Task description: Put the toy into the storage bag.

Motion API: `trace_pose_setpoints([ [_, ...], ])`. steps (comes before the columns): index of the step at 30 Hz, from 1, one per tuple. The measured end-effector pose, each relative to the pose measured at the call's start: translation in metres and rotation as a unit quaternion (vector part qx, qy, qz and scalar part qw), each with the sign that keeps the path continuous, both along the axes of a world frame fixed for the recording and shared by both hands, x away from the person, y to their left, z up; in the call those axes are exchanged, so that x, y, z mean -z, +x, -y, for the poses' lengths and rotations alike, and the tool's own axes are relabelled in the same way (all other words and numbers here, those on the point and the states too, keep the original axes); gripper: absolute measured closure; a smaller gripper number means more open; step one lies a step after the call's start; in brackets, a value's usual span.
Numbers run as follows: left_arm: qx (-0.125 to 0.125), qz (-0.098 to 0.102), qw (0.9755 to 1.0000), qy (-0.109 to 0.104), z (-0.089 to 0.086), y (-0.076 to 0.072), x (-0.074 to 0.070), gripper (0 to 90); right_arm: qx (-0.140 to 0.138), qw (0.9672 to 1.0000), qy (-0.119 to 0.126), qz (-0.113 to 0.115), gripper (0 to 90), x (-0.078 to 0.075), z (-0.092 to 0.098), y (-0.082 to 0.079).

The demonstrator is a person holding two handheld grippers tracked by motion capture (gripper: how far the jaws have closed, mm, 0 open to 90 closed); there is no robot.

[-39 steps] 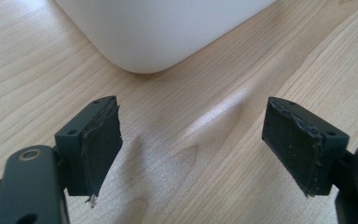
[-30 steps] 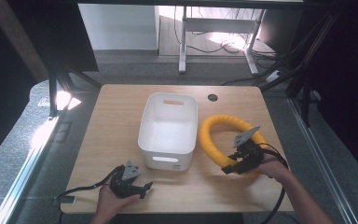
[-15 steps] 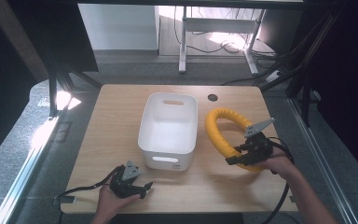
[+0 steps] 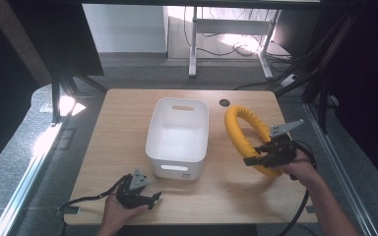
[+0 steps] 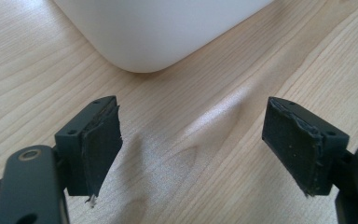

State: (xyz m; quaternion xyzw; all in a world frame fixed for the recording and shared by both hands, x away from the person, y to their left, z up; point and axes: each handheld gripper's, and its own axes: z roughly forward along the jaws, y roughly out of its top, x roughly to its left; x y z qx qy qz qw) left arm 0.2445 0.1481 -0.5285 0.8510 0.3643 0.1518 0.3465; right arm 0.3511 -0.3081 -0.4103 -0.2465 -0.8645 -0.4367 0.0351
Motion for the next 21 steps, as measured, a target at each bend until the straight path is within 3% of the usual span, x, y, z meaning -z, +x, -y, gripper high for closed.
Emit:
trace_pose_setpoints([
  [12, 0.000, 0.000, 1.0000, 0.001, 0.000, 0.000, 0.000, 19.7, 0.018, 0.9993, 0.033, 0.008, 51.4, -0.008, 0.012, 0.005],
  [21, 0.000, 0.001, 1.0000, 0.003, 0.000, 0.000, 0.000, 19.7, 0.030, 0.9969, 0.070, 0.017, 51.4, -0.014, 0.019, 0.009],
])
